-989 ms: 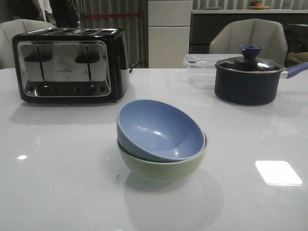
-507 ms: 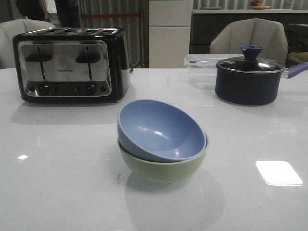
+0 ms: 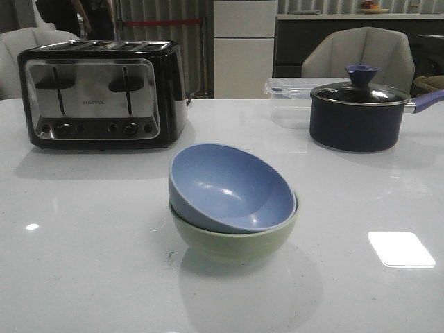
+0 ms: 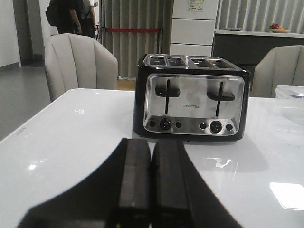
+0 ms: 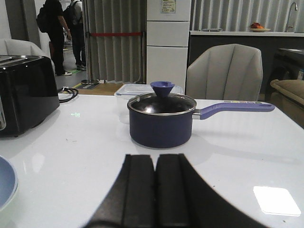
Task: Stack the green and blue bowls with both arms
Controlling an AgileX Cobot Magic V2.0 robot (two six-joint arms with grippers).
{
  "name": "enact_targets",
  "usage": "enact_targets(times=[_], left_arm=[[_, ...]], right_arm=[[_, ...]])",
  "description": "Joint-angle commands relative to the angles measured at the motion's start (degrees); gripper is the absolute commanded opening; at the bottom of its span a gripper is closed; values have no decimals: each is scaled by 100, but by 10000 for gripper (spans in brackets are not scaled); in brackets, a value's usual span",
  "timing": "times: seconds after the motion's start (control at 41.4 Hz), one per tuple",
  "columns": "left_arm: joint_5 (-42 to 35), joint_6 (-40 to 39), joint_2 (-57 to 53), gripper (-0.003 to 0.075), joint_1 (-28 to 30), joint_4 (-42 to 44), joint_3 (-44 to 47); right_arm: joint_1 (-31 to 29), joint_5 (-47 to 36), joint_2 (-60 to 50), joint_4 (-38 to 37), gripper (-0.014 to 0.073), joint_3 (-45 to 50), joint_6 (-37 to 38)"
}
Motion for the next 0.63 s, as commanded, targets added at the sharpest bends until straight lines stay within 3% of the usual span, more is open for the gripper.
enact_targets(times=[0.0, 0.603], left_arm=[[-487, -56, -112, 93, 10, -45, 18], [-487, -56, -112, 93, 10, -45, 18]], right_arm=[[-19, -541, -103, -72, 57, -23, 36], [-280, -517, -104, -72, 57, -23, 36]])
